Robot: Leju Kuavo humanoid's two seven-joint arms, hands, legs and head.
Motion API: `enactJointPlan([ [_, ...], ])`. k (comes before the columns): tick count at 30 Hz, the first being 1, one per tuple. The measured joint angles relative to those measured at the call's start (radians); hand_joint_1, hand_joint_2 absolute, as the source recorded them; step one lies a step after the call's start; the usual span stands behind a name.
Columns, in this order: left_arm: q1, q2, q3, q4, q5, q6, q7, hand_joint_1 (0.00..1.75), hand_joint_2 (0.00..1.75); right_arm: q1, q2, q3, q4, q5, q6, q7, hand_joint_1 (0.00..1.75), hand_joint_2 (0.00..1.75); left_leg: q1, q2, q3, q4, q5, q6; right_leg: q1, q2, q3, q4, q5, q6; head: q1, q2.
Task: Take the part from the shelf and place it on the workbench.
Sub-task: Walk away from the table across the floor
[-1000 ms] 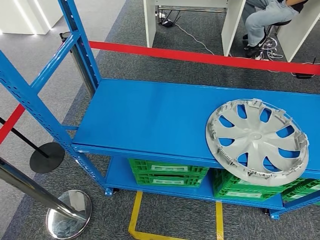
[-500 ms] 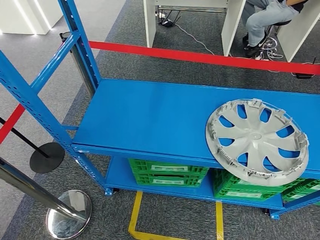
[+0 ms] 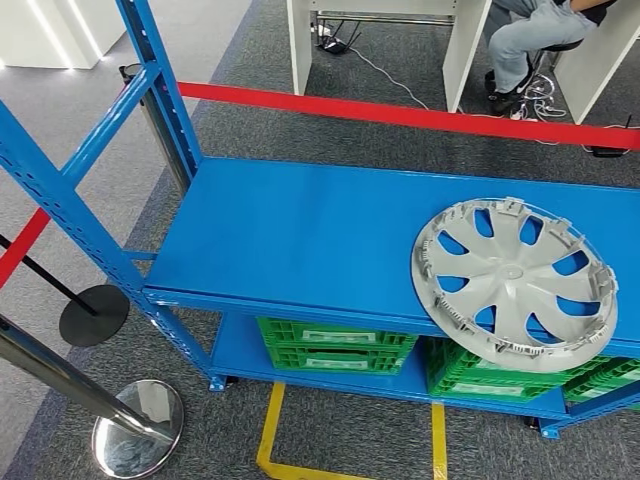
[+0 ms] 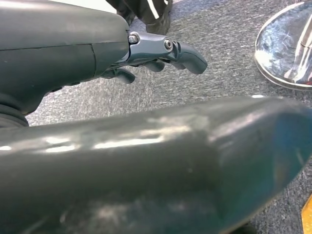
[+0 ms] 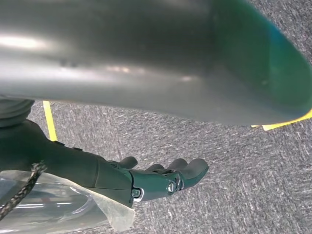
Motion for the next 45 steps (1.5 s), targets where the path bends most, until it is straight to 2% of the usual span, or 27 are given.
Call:
enactJointPlan([
  [17,0.0,0.0,-0.004,0.0,-0.038,-0.007,-0.003,0.0,0.0,0.0,0.0,0.0,0.002,-0.005,-0.008,-0.003,0.0,0.0,0.0,0.0,0.0,0.0,0.0,0.0,0.0,0.0,0.0,0.0,0.0,0.0,0.0,0.0],
  [21,0.001,0.001,0.017,0.003,-0.061,-0.017,-0.034,0.0,1.75,0.0,0.002,-0.001,0.007,-0.011,-0.021,-0.009,0.0,1.75,0.0,0.0,0.0,0.0,0.0,0.0,0.0,0.0,0.0,0.0,0.0,0.0,0.0,0.0],
  [26,-0.028,0.029,0.104,0.057,-0.081,-0.07,-0.108,0.0,1.75,-0.003,0.039,-0.017,0.041,-0.019,-0.118,-0.033,0.0,1.75,0.001,0.0,0.0,0.0,0.0,0.0,0.001,0.0,0.0,0.0,0.0,0.0,0.001,0.0],
  [27,-0.038,0.037,0.131,0.073,-0.092,-0.08,-0.118,0.0,1.75,-0.002,0.047,-0.017,0.053,-0.015,-0.133,-0.046,0.0,1.31,0.001,0.0,0.0,0.0,0.0,0.0,0.001,0.0,0.0,0.0,0.0,0.0,0.0,0.0],
  [30,-0.054,0.05,0.201,0.095,-0.14,-0.102,-0.151,0.0,0.44,-0.001,0.061,-0.018,0.072,-0.009,-0.134,-0.071,0.0,0.0,0.001,0.0,0.0,0.0,0.0,0.0,0.001,0.0,0.0,0.0,0.0,0.0,0.0,0.0],
  [31,-0.056,0.051,0.22,0.096,-0.158,-0.112,-0.164,0.0,0.0,-0.001,0.063,-0.017,0.074,-0.01,-0.126,-0.076,0.0,0.0,0.001,0.0,0.0,0.0,0.0,0.0,0.001,0.0,0.0,0.0,0.0,0.0,0.0,0.0],
  [35,-0.064,0.045,0.298,0.096,-0.232,-0.147,-0.192,0.0,0.0,0.003,0.065,-0.017,0.078,-0.005,-0.084,-0.081,0.0,0.0,0.001,0.0,0.0,0.0,0.0,0.0,0.001,0.0,0.0,0.0,0.0,0.0,0.001,0.0],
  [45,-0.093,0.034,0.476,0.096,-0.357,-0.206,-0.235,0.0,0.0,0.012,0.066,-0.017,0.085,-0.006,-0.062,-0.095,0.0,0.0,0.0,0.0,0.0,0.0,0.0,0.0,0.0,0.0,0.001,-0.002,0.0,0.0,0.001,0.0],
])
